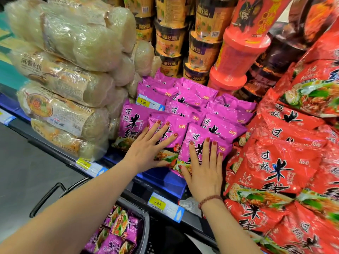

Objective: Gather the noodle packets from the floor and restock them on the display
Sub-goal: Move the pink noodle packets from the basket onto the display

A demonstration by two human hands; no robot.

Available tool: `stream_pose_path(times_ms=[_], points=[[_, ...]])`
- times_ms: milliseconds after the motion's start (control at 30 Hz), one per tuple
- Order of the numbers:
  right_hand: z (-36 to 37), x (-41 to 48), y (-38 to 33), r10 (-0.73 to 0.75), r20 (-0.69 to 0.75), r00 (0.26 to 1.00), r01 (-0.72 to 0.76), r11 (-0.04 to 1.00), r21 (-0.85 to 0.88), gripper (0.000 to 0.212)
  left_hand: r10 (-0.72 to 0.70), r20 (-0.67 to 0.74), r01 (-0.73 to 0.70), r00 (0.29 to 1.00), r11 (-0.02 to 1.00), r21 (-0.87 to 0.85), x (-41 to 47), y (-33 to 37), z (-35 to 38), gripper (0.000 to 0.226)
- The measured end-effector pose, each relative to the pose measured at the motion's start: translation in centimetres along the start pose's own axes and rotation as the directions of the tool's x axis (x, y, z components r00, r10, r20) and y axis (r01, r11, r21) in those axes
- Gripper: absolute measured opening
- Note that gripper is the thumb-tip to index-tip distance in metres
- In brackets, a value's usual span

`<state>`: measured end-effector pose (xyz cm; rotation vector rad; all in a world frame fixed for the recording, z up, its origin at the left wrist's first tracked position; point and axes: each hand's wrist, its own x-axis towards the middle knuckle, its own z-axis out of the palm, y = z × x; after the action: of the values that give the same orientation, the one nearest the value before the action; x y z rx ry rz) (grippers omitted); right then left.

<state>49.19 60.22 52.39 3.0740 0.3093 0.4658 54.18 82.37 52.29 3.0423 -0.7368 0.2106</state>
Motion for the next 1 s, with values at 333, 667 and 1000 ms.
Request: stream_pose_path(times_ms=[333, 667, 1000], points=[[-0.5, 0.4, -0.1, 0.012, 0.066, 0.998, -0.014, 0.999, 0.035, 0.071, -0.014, 0.218, -0.009, 0.976, 0.995, 0.101, -0.1, 0.4, -2.1, 0.109], [-5.4, -3.1, -8.1, -0.208, -0.075, 0.975, 0.210, 0.767, 0.606, 0.045, -0.348, -0.274, 0.245, 0.896, 0.905, -0.349, -14.1, -0.4, -5.4, 0.042], [-3.1, -10.6, -19.4, -0.697, 0.061, 0.715, 0.500, 0.570, 0.652, 0.047, -0.835, -0.050, 0.744, 0.548, 0.514, -0.427, -36.9, 2.3, -2.5, 0.048]])
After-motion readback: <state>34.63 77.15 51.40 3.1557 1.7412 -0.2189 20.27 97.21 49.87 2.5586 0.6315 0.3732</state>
